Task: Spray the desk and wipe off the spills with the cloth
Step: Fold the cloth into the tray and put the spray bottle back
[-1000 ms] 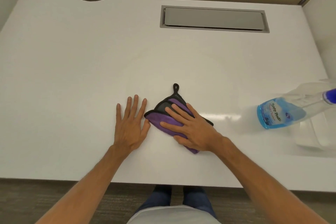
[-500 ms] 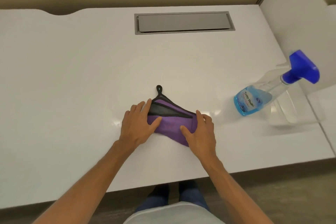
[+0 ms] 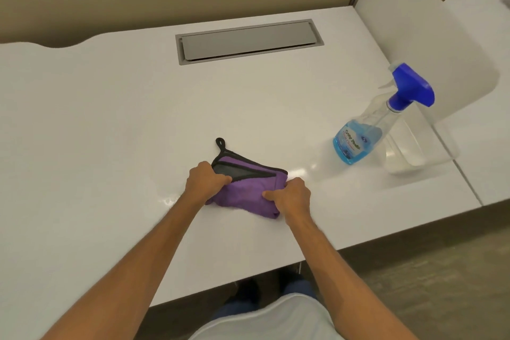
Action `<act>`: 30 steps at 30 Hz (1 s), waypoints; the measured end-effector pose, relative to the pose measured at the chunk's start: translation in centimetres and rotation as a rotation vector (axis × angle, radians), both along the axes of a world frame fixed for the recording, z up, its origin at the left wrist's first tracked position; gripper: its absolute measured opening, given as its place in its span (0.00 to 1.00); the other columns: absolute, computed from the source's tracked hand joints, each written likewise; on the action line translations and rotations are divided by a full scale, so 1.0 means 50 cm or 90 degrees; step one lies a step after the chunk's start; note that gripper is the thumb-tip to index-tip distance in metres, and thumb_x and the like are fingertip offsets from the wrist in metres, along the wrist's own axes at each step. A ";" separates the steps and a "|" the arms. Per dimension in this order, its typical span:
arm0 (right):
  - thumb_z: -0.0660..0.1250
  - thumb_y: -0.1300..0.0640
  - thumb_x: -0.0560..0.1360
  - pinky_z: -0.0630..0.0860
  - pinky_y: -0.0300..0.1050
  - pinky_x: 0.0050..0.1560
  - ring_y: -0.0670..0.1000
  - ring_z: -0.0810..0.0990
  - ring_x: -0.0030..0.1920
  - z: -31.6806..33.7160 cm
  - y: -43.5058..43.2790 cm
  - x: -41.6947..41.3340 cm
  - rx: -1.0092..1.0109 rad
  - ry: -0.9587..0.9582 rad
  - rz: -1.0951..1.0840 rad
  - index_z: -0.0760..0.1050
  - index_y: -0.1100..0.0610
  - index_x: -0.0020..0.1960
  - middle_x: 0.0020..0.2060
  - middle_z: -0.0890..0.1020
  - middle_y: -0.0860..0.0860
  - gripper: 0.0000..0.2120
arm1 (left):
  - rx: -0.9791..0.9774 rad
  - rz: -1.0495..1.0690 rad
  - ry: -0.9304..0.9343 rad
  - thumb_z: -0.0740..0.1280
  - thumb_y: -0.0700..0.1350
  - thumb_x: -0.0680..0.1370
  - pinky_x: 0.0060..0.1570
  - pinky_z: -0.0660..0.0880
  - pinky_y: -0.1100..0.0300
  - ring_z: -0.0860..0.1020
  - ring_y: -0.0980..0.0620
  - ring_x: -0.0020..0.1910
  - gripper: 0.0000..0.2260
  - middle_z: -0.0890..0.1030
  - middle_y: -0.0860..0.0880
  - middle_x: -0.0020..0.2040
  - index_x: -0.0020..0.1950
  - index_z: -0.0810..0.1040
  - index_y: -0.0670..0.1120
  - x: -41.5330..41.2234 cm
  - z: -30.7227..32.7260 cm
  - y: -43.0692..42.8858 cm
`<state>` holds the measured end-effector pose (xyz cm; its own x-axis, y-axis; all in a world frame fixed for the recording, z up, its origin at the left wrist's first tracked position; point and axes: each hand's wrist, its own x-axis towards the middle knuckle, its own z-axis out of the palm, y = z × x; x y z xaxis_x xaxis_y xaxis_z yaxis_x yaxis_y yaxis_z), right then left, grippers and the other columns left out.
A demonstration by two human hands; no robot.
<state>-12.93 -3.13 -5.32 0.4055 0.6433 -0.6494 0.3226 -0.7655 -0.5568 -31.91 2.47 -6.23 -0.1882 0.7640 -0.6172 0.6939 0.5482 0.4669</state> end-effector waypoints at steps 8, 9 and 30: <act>0.77 0.57 0.72 0.79 0.47 0.46 0.53 0.79 0.47 0.007 -0.011 0.037 0.116 0.001 0.077 0.75 0.59 0.54 0.48 0.79 0.51 0.16 | 0.029 -0.012 -0.035 0.72 0.52 0.77 0.45 0.76 0.55 0.77 0.47 0.47 0.20 0.79 0.46 0.53 0.64 0.75 0.42 0.027 0.012 -0.039; 0.76 0.57 0.73 0.80 0.47 0.48 0.53 0.79 0.49 0.013 -0.012 0.048 0.134 0.005 0.088 0.75 0.58 0.58 0.50 0.79 0.51 0.17 | 0.039 -0.012 -0.050 0.72 0.52 0.78 0.48 0.75 0.55 0.76 0.47 0.50 0.22 0.78 0.46 0.56 0.67 0.73 0.42 0.036 0.014 -0.046; 0.71 0.57 0.78 0.74 0.23 0.51 0.36 0.78 0.52 0.126 -0.115 0.516 0.456 -0.111 0.204 0.77 0.52 0.65 0.54 0.78 0.44 0.16 | 0.299 -0.095 -0.211 0.77 0.55 0.72 0.40 0.79 0.69 0.78 0.66 0.49 0.21 0.79 0.67 0.47 0.53 0.67 0.71 0.470 0.161 -0.212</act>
